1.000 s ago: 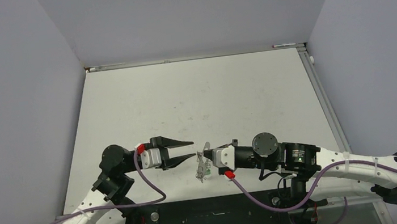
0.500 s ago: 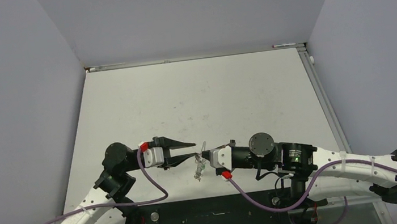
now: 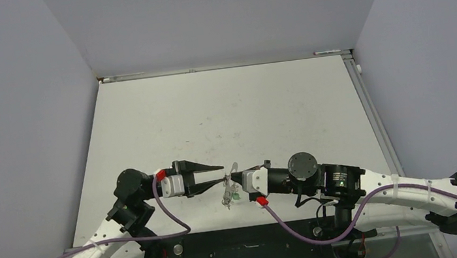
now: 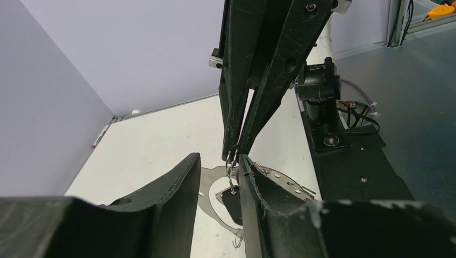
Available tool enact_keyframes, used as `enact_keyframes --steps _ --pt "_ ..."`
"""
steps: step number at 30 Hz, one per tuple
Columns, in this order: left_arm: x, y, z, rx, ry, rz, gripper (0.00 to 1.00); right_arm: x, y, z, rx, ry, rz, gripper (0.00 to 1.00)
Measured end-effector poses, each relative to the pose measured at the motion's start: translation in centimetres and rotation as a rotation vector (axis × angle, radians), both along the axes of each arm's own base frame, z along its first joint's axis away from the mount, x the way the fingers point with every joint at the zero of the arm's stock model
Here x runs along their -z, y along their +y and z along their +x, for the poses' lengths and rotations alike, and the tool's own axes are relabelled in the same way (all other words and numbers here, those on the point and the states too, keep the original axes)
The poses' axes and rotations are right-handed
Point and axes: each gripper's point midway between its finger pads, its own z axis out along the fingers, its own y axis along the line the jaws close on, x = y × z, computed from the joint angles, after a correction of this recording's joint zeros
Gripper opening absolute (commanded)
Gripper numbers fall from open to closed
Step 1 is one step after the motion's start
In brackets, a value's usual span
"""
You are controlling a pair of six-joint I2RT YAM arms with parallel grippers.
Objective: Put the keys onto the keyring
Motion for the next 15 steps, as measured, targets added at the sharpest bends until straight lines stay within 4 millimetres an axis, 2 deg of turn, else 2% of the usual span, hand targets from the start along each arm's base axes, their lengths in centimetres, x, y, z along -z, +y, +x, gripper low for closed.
enact_keyframes --steps 10,15 --pt "0.43 -0.20 0.14 0.003 0.003 0.013 0.25 -0.44 0.03 0.00 0.000 -0.005 0.016 0.05" --pt "0.42 -0.20 0.19 0.001 -0.008 0.014 0.20 -0.46 0.03 0.00 0.000 -0.005 0.017 0.05"
